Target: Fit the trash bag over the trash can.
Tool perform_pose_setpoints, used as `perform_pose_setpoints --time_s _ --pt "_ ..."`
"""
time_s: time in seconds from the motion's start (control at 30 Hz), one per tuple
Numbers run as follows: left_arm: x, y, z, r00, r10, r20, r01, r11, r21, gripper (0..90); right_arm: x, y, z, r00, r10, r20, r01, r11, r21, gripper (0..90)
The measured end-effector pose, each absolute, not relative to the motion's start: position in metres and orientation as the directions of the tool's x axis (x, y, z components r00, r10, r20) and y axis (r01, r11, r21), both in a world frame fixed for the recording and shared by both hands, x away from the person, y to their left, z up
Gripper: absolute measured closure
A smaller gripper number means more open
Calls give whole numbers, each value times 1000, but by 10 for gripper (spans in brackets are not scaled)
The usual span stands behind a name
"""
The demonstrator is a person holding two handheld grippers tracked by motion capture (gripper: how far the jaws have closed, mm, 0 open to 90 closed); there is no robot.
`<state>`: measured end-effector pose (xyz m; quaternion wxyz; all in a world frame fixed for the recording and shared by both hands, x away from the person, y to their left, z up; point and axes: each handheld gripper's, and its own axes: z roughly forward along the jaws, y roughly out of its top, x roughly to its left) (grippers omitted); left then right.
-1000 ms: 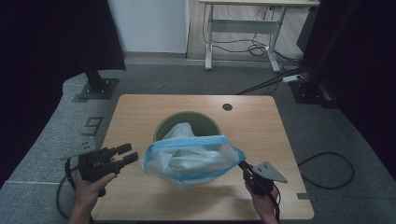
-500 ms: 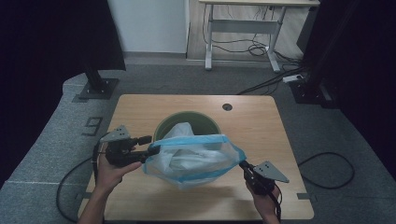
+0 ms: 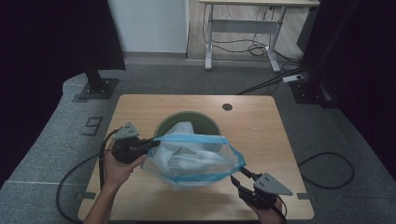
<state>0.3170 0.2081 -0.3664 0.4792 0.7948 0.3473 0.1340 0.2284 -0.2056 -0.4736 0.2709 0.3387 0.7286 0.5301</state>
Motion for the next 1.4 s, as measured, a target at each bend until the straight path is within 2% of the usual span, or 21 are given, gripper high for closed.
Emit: perform_pose_setpoints --time_s 0.1,0.27,0.43,0.6,0.63,0.7,0.8,0.87,1.4 --pt "317 208 -366 722 681 -127 426 -291 857 891 210 -212 -467 -661 751 -12 188 182 965 472" --pt "317 208 -366 719 682 -132 429 -285 857 891 196 -217 -446 -664 748 -5 143 134 981 452" --pt "317 208 -366 714 691 -109 417 -296 859 897 214 -218 -422 -640 768 -26 93 111 989 436" --pt "318 209 -367 725 680 -111 406 -292 866 897 247 -209 -414 -637 770 -15 115 115 987 437" --pt "318 209 -367 727 676 -118 407 -286 867 897 252 -207 -414 -639 769 -16 121 121 985 448" --pt "319 211 -366 729 672 -130 409 -276 870 897 262 -202 -417 -630 777 -13 141 130 981 542" --pt "318 215 -365 733 667 -134 400 -264 878 897 274 -201 -423 -637 771 7 167 129 977 801" --pt "320 219 -365 731 664 -156 406 -240 882 896 279 -202 -425 -636 771 6 172 134 976 883" --pt "358 235 -356 705 655 -270 472 -150 869 894 340 -189 -386 -584 810 -40 153 158 975 888"
